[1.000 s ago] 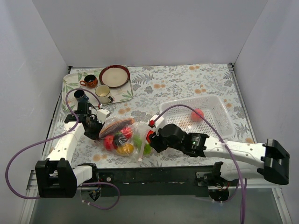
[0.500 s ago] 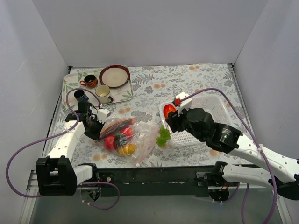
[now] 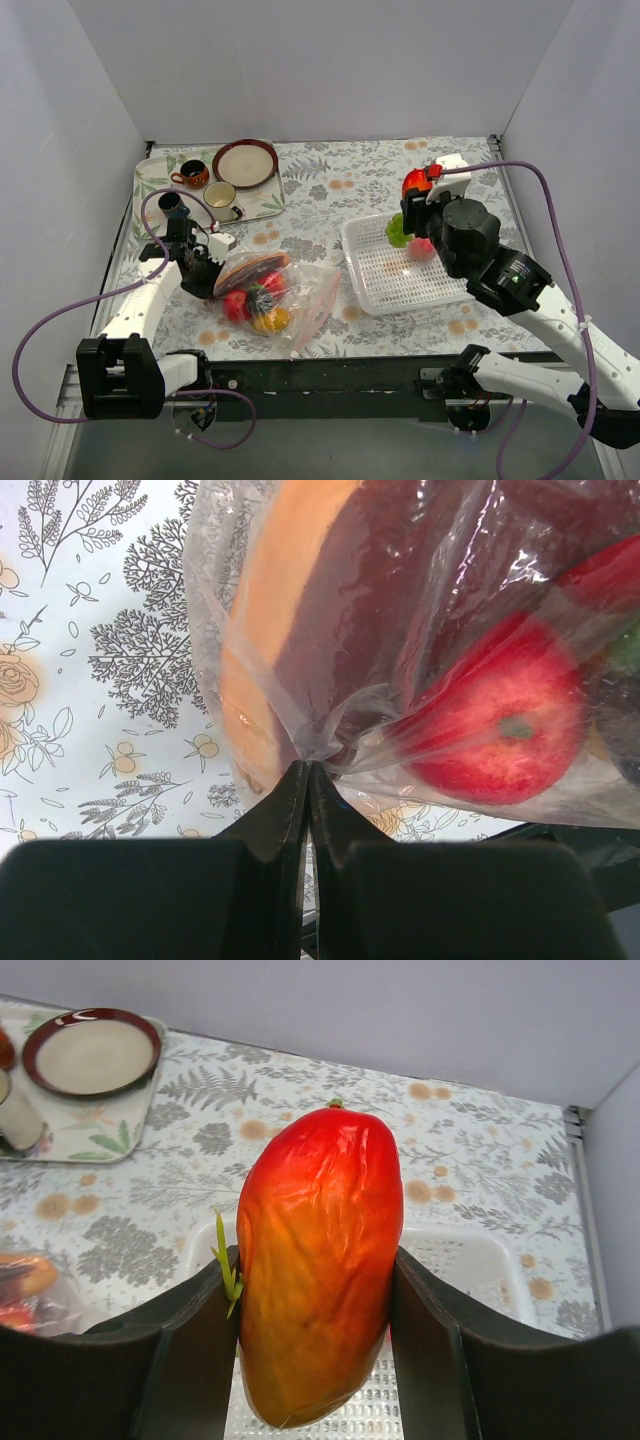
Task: Open the zip-top bag and remove the fake food
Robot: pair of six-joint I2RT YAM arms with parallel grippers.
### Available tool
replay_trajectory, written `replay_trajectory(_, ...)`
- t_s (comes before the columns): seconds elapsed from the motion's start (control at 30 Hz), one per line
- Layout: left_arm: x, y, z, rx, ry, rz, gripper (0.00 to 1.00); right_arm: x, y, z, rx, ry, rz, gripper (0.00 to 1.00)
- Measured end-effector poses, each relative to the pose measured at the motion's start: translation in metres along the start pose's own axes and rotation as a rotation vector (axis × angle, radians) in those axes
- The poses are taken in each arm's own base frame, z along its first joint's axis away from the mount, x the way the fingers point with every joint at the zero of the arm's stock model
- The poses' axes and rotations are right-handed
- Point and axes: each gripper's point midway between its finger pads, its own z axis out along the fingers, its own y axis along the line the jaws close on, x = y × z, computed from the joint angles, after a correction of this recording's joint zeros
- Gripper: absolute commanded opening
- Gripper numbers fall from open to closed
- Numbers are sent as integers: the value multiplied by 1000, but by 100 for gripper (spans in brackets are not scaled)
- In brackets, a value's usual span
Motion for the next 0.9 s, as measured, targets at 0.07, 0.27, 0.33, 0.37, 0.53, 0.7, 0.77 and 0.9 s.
replay_trajectory(0.07, -1, 0, 0, 3, -5, 0, 0, 2, -11, 3, 48, 6, 3, 1)
replay_trajectory(0.27, -4, -2, 1, 14, -19, -3, 0, 42, -25, 24, 112, 88, -4, 1)
replay_trajectory(0.33, -5, -3, 1, 18, -24, -5, 0, 60, -19, 36, 99, 138, -17, 1)
replay_trajectory(0.37, -6, -3, 1, 20, -27, -8, 0, 68, -14, 41, 87, 164, -25, 1)
replay_trajectory(0.53, -7, -5, 1, 27, -31, -14, 0, 92, -4, 60, 64, 244, -36, 1)
replay_trajectory(0.7, -7, -5, 1, 27, -32, -15, 0, 115, -29, 62, 145, 311, 27, 2)
replay_trajectory(0.77, -7, -5, 1, 27, -34, -15, 0, 134, -45, 61, 196, 358, 65, 30)
replay_trajectory(0.9, -8, -7, 2, 43, -31, -18, 0, 195, -63, 47, 265, 516, 87, 97)
